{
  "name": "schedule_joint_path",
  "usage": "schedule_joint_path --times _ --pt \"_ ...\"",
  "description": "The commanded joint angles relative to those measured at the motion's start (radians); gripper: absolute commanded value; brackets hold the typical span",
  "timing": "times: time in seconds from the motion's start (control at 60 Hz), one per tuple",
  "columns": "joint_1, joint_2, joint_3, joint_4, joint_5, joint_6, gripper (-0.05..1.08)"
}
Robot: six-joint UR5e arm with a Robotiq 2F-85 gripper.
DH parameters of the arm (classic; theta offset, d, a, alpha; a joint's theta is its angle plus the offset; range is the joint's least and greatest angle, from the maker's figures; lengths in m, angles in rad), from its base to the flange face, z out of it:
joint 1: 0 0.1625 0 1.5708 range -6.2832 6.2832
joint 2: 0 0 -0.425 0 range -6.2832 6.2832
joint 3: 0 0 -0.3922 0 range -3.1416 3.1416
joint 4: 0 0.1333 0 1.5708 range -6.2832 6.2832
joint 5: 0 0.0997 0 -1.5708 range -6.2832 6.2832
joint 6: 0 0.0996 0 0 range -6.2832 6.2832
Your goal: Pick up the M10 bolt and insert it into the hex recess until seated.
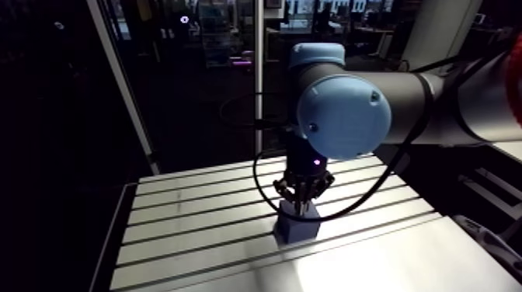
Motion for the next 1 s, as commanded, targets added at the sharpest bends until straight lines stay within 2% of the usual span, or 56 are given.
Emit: schedule_joint_path --times 0.017,1.0 --pt "0.000 0.003 0.000 0.000 0.000 -0.001 1.07" --pt "0.000 0.011 -0.003 -0.002 0.000 -0.003 1.07"
